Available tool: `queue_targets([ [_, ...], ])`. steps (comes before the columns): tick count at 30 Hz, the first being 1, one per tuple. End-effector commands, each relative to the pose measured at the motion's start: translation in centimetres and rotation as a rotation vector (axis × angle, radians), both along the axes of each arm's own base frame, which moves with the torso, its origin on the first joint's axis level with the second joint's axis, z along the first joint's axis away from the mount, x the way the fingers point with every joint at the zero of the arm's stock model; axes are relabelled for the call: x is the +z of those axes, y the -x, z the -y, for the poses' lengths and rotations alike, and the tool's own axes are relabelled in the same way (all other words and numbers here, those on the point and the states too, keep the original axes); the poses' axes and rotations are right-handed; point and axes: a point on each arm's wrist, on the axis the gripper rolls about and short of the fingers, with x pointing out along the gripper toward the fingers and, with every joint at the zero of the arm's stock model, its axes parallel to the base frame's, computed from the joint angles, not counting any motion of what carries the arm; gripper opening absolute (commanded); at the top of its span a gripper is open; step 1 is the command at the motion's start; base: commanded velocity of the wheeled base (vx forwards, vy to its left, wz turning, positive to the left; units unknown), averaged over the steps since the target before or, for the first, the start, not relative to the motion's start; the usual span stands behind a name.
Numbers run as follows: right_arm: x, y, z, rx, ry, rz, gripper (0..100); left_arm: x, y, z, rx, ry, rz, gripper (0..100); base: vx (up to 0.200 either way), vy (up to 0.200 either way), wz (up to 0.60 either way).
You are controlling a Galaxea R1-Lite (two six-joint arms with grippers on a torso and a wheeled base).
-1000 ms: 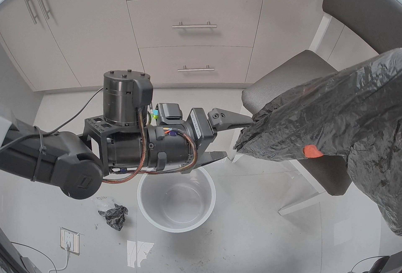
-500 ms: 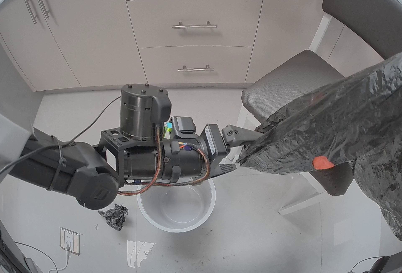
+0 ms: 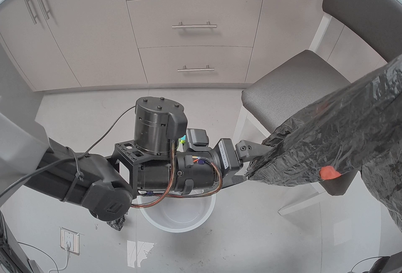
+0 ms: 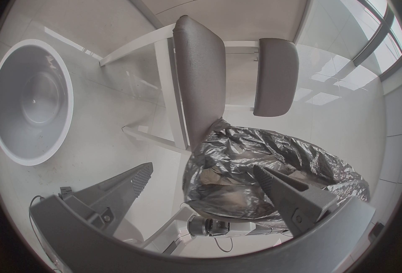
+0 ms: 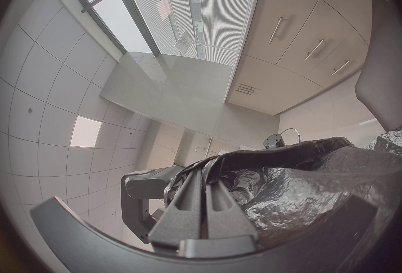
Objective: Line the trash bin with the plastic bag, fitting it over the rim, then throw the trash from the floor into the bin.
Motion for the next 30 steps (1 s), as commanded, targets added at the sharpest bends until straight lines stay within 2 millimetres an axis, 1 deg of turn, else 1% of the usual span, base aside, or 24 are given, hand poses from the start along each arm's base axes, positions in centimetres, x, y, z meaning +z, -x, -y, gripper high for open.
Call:
queue_targets([
  [1,-0.1,-0.2,-0.1,0.001,0.003,-0.006,0,0.0,0.3,0.3,-0.012,0.004,0.003,100,0.0,0.0,0.0],
  [7,-0.1,-0.3,-0.1,0.0,0.004,-0.006,0,-0.1,0.4,0.7,-0.024,0.005,0.001,100,0.0,0.0,0.0],
  [12,-0.1,-0.2,-0.1,0.002,0.004,-0.006,0,-0.6,0.8,1.3,-0.041,-0.005,-0.007,100,0.0,0.0,0.0],
  [20,0.0,-0.1,-0.1,0.002,0.002,-0.002,0,-2.0,0.5,1.8,-0.045,-0.032,-0.032,100,0.0,0.0,0.0],
  [26,0.0,0.0,0.0,0.002,0.001,0.001,0,-2.1,0.6,2.0,-0.051,-0.034,-0.033,100,0.0,0.0,0.0],
  [27,0.0,0.0,0.0,0.002,0.001,0.001,0,-2.2,0.6,2.1,-0.053,-0.034,-0.033,0,0.0,0.0,0.0],
  [30,0.0,0.0,0.0,0.005,0.002,0.0,0,-2.3,0.5,2.2,-0.053,-0.035,-0.034,0,0.0,0.0,0.0],
])
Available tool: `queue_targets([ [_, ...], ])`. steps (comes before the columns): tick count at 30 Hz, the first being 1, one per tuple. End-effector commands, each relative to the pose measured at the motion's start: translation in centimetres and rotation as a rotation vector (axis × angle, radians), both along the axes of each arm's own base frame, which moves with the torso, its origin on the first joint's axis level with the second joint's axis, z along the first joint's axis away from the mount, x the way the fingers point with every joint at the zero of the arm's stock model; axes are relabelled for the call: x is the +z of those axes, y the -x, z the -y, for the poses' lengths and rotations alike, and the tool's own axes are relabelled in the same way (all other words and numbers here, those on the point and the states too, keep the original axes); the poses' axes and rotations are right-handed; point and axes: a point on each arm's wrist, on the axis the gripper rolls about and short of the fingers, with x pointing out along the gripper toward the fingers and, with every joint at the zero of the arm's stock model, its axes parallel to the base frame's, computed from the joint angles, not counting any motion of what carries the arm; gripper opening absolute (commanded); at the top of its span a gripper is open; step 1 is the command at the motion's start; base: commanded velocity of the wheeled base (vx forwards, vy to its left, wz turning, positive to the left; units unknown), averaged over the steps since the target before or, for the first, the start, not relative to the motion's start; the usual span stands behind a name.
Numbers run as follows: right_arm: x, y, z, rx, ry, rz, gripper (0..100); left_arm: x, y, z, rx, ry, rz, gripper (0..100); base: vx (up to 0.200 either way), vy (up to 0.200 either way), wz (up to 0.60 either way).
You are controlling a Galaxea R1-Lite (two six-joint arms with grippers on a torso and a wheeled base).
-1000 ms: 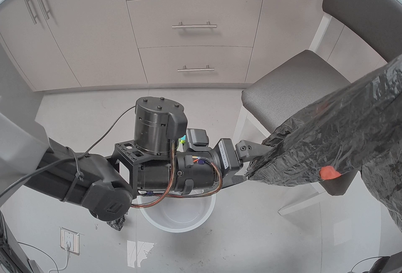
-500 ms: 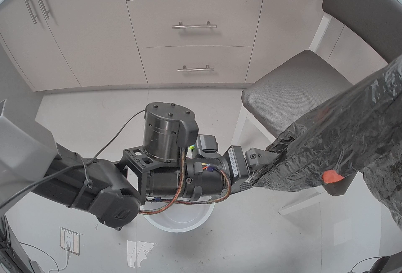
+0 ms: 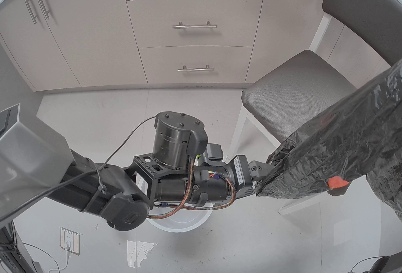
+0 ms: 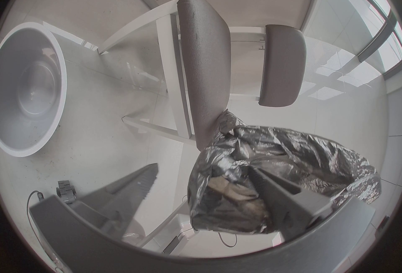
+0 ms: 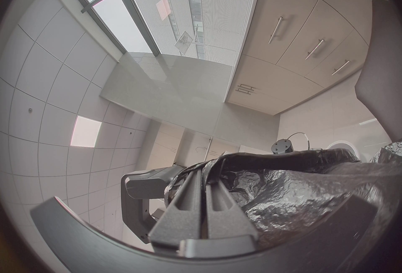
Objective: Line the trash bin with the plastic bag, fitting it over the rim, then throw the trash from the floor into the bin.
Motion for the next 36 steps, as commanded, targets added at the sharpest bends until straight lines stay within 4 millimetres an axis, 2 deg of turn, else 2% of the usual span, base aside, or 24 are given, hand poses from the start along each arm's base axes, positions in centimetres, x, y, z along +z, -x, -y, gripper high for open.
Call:
queue_targets([
  [1,0.0,0.0,0.0,0.004,0.002,-0.001,0,-0.3,-0.3,0.3,0.0,-0.004,-0.004,0,0.0,0.0,0.0],
  [13,-0.4,-0.3,-0.2,0.015,0.014,-0.012,0,0.5,-0.6,0.6,0.008,0.019,0.017,0,0.0,0.0,0.0],
  [16,-0.7,-1.0,-0.3,0.001,0.024,-0.028,0,2.0,-0.6,-0.5,0.031,0.044,0.042,0,0.0,0.0,0.0],
  [22,-0.8,-1.7,-0.1,-0.041,0.03,-0.033,0,5.9,-0.4,-4.8,0.118,0.106,0.112,0,0.0,0.0,0.0],
  [23,-0.8,-1.7,-0.1,-0.041,0.031,-0.033,0,6.0,-0.4,-5.0,0.121,0.108,0.115,0,0.0,0.0,0.0],
  [24,-0.8,-1.8,-0.1,-0.051,0.033,-0.027,0,6.8,-0.4,-6.1,0.147,0.12,0.131,0,0.0,0.0,0.0],
  [25,-0.8,-1.8,-0.1,-0.051,0.033,-0.027,0,6.8,-0.4,-6.1,0.147,0.12,0.131,0,0.0,0.0,0.0],
  [26,-0.9,-2.3,0.1,-0.077,0.038,-0.021,0,8.1,-0.3,-8.1,0.192,0.143,0.154,0,0.0,0.0,0.0],
  [28,-1.0,-2.6,0.1,-0.094,0.047,-0.001,0,9.0,-0.1,-9.5,0.22,0.16,0.175,0,0.0,0.0,0.0],
  [32,-1.7,-3.6,-0.2,-0.124,0.086,0.076,0,10.5,0.5,-11.6,0.268,0.186,0.215,0,0.0,0.0,0.0],
  [36,-1.8,-4.1,-0.6,-0.119,0.098,0.095,0,11.3,1.0,-12.9,0.297,0.201,0.239,0,0.0,0.0,0.0],
])
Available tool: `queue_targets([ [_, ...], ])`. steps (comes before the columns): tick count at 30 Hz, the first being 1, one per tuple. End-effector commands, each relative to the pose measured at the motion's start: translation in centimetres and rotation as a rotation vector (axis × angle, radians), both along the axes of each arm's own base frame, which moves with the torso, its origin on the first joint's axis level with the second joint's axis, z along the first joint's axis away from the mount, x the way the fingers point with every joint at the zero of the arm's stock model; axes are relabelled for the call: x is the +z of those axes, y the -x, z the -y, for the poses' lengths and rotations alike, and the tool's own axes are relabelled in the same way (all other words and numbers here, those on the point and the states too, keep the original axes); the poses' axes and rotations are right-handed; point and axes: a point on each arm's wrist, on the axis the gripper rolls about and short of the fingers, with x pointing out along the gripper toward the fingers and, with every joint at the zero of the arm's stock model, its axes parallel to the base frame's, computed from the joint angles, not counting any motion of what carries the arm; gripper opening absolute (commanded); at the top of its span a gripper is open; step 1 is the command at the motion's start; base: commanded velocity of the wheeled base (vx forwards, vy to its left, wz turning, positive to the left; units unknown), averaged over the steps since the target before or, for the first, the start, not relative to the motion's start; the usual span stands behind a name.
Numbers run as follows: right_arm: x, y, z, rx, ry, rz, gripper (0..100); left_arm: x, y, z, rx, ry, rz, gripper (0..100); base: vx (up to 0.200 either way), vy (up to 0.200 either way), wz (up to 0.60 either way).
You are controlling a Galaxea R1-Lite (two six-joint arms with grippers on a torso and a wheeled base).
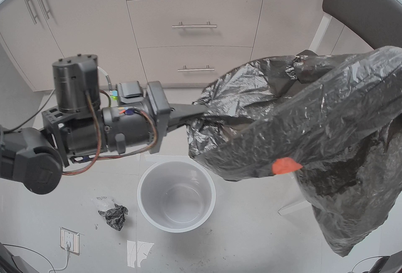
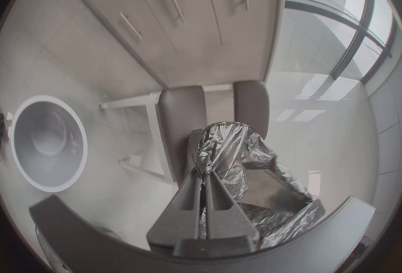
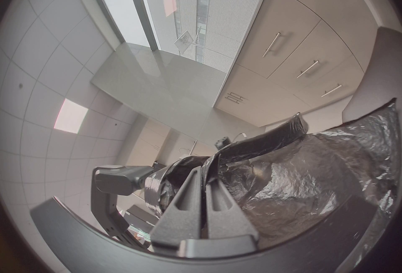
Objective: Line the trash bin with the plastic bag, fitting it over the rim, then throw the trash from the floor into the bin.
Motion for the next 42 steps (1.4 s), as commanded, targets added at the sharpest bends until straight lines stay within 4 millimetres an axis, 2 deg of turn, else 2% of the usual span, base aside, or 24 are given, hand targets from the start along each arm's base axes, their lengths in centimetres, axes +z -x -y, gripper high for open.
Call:
queue_targets([
  [1,-0.7,-1.4,-0.6,-0.002,0.022,-0.022,0,2.4,1.6,-2.9,0.054,0.043,0.068,0,0.0,0.0,0.0],
  [9,-2.0,-2.8,-2.4,0.055,0.06,-0.052,0,3.1,3.8,-5.1,0.089,0.056,0.099,0,0.0,0.0,0.0],
  [14,-2.7,-2.9,-3.9,0.122,0.083,-0.06,0,3.7,5.3,-6.7,0.124,0.069,0.126,0,0.0,0.0,0.0],
  [17,-3.4,-2.8,-5.5,0.189,0.102,-0.074,0,3.9,6.9,-8.0,0.144,0.076,0.141,0,0.0,0.0,0.0],
  [23,-4.3,-2.7,-7.1,0.258,0.127,-0.1,0,3.8,9.1,-9.3,0.166,0.042,0.09,0,0.0,0.0,0.0],
  [28,-5.4,-2.4,-8.7,0.319,0.158,-0.1,0,3.4,10.4,-10.4,0.199,0.023,0.064,0,0.0,0.0,0.0],
  [36,-7.6,-2.0,-11.9,0.341,0.215,-0.155,0,1.2,12.0,-11.4,0.261,-0.017,-0.001,0,0.0,0.0,0.0],
  [42,-8.2,-2.5,-12.9,0.352,0.23,-0.172,0,0.8,12.4,-11.8,0.281,-0.019,-0.005,0,0.0,0.0,0.0],
])
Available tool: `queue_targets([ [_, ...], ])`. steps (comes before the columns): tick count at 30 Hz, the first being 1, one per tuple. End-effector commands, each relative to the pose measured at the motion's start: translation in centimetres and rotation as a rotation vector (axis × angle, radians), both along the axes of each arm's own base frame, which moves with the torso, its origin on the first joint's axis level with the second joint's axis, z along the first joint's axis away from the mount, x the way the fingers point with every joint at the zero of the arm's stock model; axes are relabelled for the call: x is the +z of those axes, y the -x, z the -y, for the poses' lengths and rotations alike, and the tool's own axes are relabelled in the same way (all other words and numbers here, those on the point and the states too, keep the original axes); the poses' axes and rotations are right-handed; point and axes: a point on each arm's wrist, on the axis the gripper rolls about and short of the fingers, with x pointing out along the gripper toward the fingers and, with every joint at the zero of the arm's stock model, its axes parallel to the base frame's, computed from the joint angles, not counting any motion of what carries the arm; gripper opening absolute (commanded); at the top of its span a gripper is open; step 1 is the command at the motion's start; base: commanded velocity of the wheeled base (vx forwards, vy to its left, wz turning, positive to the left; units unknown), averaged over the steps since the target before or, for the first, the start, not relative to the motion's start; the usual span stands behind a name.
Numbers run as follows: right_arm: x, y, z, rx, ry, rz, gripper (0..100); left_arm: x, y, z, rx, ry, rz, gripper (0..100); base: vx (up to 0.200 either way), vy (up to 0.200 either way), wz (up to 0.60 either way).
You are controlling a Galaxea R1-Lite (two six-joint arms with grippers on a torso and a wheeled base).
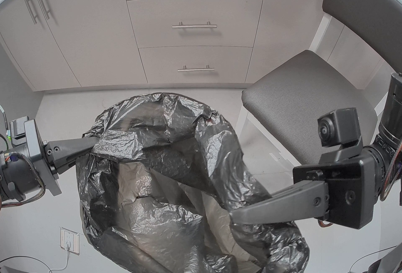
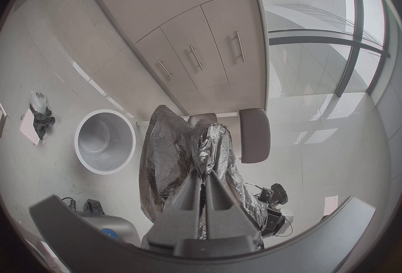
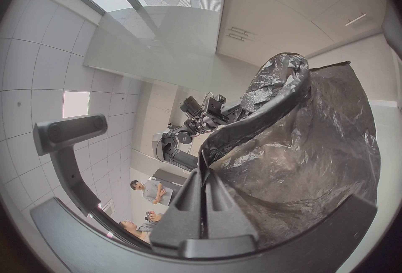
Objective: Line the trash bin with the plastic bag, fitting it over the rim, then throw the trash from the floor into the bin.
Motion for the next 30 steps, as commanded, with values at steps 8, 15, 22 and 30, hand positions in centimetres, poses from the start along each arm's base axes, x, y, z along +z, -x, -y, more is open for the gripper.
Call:
queue_targets([
  [8,-1.6,-0.7,-0.8,-0.025,0.048,-0.041,0,-0.7,-0.9,-0.3,0.039,-0.011,-0.031,0,0.0,0.0,0.0],
  [15,-1.8,-0.9,-1.0,-0.032,0.055,-0.049,0,-1.0,-1.5,-0.4,0.056,-0.018,-0.05,0,0.0,0.0,0.0],
  [22,-2.5,-1.6,-0.5,-0.065,0.072,-0.068,0,-1.8,-2.7,-0.1,0.06,-0.034,-0.099,0,0.0,0.0,0.0],
  [30,-3.9,-1.6,-1.0,-0.05,0.116,-0.11,0,-2.4,-3.2,0.1,0.062,-0.044,-0.132,0,0.0,0.0,0.0],
])
